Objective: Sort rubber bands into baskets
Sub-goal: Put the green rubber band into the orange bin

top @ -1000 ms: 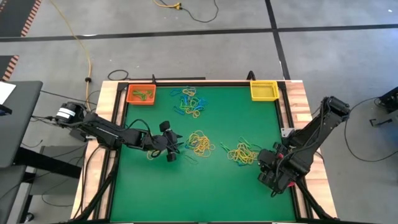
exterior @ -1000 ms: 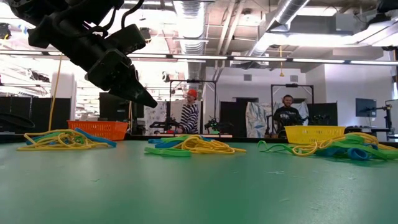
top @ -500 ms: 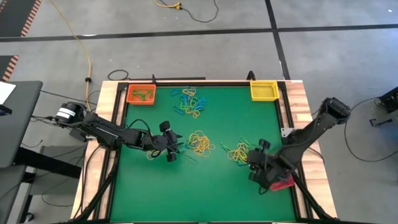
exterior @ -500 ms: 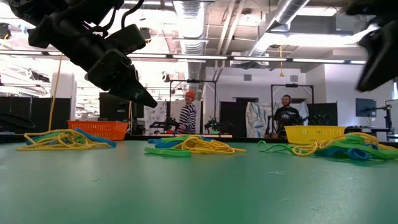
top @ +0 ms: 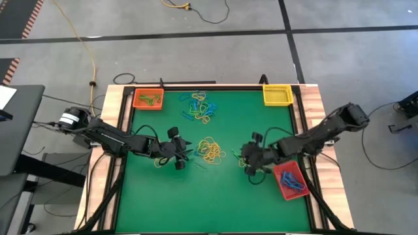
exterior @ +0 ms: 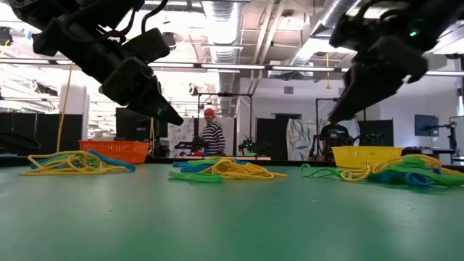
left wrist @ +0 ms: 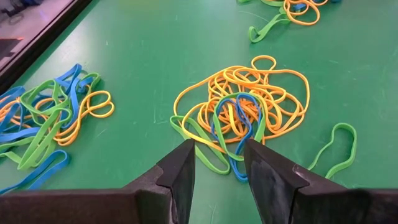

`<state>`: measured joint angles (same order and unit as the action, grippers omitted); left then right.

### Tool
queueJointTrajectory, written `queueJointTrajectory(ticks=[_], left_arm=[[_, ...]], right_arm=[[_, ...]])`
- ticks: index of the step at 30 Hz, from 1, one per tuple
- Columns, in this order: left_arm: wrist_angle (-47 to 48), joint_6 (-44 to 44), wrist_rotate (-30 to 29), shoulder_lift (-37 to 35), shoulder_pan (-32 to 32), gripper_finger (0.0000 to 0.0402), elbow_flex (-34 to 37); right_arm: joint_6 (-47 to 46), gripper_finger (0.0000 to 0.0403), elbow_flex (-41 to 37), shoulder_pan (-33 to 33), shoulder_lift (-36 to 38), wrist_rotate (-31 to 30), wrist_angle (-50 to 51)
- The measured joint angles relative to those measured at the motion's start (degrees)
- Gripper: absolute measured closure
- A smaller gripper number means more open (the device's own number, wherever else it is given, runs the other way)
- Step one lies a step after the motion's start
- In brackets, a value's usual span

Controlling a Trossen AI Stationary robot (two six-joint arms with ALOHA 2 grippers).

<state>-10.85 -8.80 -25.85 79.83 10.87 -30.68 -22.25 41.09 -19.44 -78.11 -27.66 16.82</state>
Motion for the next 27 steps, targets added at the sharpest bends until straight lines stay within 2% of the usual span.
queueJointTrajectory(ticks=[4, 7, 14, 19, 27], left_arm=[[0.00, 0.00, 0.00, 0.00, 0.00, 0.0274, -0.02], [-0.01, 0.00, -0.01, 0.00, 0.01, 0.0274, 0.00], [-0.01, -0.09, -0.01, 0.00, 0.01, 0.0274, 0.00], [-0.04, -3.32, 0.00, 0.00, 0.02, 0.0274, -0.02], [-0.60, -1.98, -0.02, 0.00, 0.00, 0.0274, 0.00]], right_arm=[[3.02, 0.0239, -1.22, 4.10, 0.00, 4.76, -4.59], [4.82, 0.0239, -1.56, 6.14, 0.00, 5.55, -6.39], [7.84, 0.0239, -1.56, 9.01, 0.00, 4.66, -7.75], [7.99, 0.0239, -1.56, 10.05, 0.00, 0.71, -7.79], [8.63, 0.0239, -1.56, 9.94, 0.00, 0.59, -8.53]])
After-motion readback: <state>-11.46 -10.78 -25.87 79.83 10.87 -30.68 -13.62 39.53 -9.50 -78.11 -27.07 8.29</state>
